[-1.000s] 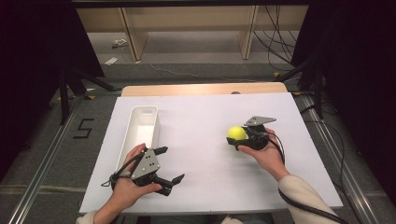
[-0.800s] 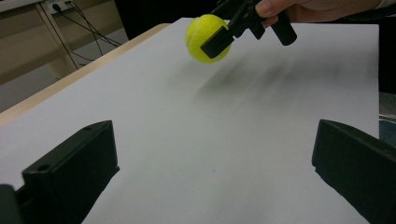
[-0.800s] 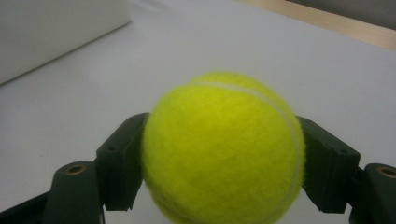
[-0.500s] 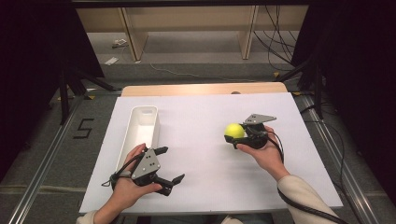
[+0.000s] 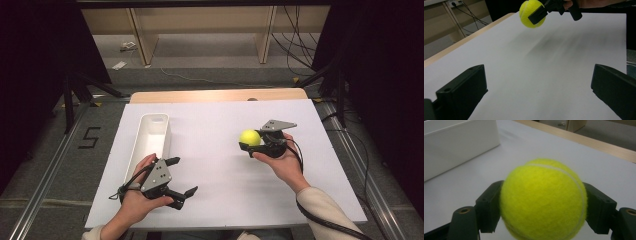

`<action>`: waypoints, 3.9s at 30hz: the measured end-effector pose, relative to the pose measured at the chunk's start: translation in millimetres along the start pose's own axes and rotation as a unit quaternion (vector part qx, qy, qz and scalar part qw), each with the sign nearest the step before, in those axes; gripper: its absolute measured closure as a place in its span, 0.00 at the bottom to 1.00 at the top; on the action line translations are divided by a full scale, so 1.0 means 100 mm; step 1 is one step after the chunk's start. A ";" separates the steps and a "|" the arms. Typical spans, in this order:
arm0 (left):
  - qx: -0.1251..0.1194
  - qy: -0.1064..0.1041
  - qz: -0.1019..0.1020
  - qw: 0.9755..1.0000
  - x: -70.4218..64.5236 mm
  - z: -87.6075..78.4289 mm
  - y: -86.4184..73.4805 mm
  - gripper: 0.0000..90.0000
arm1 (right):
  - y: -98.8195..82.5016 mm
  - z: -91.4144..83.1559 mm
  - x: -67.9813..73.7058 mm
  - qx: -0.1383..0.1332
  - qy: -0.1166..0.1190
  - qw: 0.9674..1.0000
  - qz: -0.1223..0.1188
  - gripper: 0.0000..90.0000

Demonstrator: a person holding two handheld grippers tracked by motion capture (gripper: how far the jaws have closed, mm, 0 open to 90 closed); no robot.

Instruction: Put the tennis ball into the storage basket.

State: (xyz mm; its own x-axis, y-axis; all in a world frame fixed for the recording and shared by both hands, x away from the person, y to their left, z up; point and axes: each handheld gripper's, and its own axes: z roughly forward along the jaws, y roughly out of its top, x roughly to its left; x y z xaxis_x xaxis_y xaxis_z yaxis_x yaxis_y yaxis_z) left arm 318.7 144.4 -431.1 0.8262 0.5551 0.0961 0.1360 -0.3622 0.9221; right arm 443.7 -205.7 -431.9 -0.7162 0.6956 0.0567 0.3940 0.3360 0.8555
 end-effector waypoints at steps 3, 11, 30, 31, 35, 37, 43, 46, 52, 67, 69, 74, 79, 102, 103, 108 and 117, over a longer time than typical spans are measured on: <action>-0.001 0.000 0.000 1.000 0.00 0.00 0.00 0.00 | 0.02 0.00 0.02 -0.003 0.002 1.000 -0.001 0.30; -0.002 0.000 0.000 1.000 0.00 0.00 0.00 0.00 | 0.11 0.00 0.08 -0.017 0.009 1.000 -0.005 0.30; -0.003 0.000 0.002 1.000 0.01 0.00 0.01 0.00 | 0.29 0.07 0.24 -0.034 0.030 0.999 -0.019 0.30; -0.003 0.000 0.002 1.000 0.01 0.00 0.01 0.00 | 0.30 0.07 0.24 -0.035 0.031 0.999 -0.019 0.30; -0.003 -0.001 0.002 1.000 0.01 0.00 0.00 0.00 | 0.33 0.09 0.27 -0.038 0.035 0.998 -0.021 0.30; -0.003 -0.001 0.002 1.000 0.01 0.00 0.01 0.00 | 0.35 0.09 0.28 -0.040 0.035 0.998 -0.022 0.30; -0.003 -0.002 0.003 1.000 0.01 0.00 0.01 0.00 | 0.37 0.11 0.30 -0.040 0.039 0.998 -0.023 0.30; -0.003 -0.002 0.003 1.000 0.01 0.00 0.01 0.00 | 0.39 0.12 0.32 -0.042 0.040 0.998 -0.023 0.30; -0.003 -0.002 0.004 1.000 0.01 0.00 0.01 0.00 | 0.42 0.13 0.34 -0.046 0.042 0.998 -0.024 0.30; -0.003 -0.002 0.004 1.000 0.01 0.00 0.01 0.00 | 0.47 0.18 0.39 -0.048 0.048 0.997 -0.026 0.30; -0.003 -0.002 0.004 1.000 0.01 0.00 0.01 0.00 | 0.48 0.18 0.39 -0.049 0.049 0.997 -0.026 0.30; -0.003 -0.002 0.005 1.000 0.01 0.00 0.01 0.00 | 0.50 0.19 0.41 -0.051 0.049 0.997 -0.029 0.30; -0.002 -0.003 0.005 1.000 0.01 0.00 0.01 0.00 | 0.53 0.20 0.42 -0.054 0.050 0.997 -0.029 0.30; -0.003 -0.002 0.006 1.000 0.01 0.00 0.01 0.00 | 0.62 0.26 0.52 -0.058 0.061 0.996 -0.037 0.30; -0.003 -0.002 0.006 1.000 0.01 0.00 0.01 0.00 | 0.62 0.26 0.52 -0.058 0.061 0.996 -0.038 0.30; -0.003 -0.002 0.006 1.000 0.01 0.00 0.01 0.00 | 0.64 0.28 0.54 -0.059 0.063 0.996 -0.039 0.30; -0.004 -0.010 0.002 1.000 0.00 0.00 0.01 0.00 | 0.66 0.30 0.57 -0.059 0.066 0.995 -0.042 0.30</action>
State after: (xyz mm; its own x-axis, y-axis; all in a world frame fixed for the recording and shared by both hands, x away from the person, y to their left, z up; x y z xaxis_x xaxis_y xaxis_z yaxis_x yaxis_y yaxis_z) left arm 318.9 144.0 -430.5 0.8378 0.5381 0.0926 0.1281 -0.3585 0.9247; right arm 446.1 -125.3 -388.1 -0.8156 0.5770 0.0429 0.2648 0.3064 0.9143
